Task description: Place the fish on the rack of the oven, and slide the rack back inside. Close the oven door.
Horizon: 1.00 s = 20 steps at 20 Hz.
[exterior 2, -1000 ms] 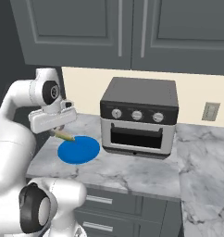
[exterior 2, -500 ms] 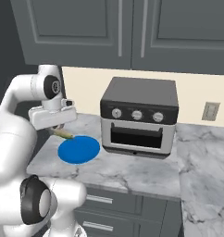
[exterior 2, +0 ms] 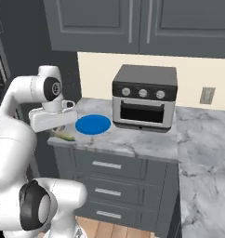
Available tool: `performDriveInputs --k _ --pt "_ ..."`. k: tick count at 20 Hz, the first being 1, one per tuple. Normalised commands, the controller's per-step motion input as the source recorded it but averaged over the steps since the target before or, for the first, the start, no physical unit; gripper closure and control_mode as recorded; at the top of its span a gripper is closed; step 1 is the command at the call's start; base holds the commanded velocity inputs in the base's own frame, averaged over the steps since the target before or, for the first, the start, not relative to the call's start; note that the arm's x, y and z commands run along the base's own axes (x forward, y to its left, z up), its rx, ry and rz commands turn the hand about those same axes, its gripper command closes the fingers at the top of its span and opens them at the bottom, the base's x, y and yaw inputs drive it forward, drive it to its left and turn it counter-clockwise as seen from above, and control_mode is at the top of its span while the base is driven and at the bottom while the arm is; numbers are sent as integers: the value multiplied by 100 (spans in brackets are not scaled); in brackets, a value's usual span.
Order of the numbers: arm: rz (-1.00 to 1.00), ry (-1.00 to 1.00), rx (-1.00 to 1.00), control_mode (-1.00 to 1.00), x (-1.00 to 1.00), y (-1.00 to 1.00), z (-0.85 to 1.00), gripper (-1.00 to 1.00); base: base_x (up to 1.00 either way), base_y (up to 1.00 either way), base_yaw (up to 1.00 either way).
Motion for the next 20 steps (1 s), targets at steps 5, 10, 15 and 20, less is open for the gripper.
performDriveInputs --k 5,10,15,20 --pt "0 0 0 100 0 0 0 100 -8 -2 56" --pt "0 0 0 100 0 0 0 100 0 0 66" --pt "0 0 0 100 0 0 0 100 -1 0 61" --pt "0 0 0 100 0 0 0 100 2 0 52"
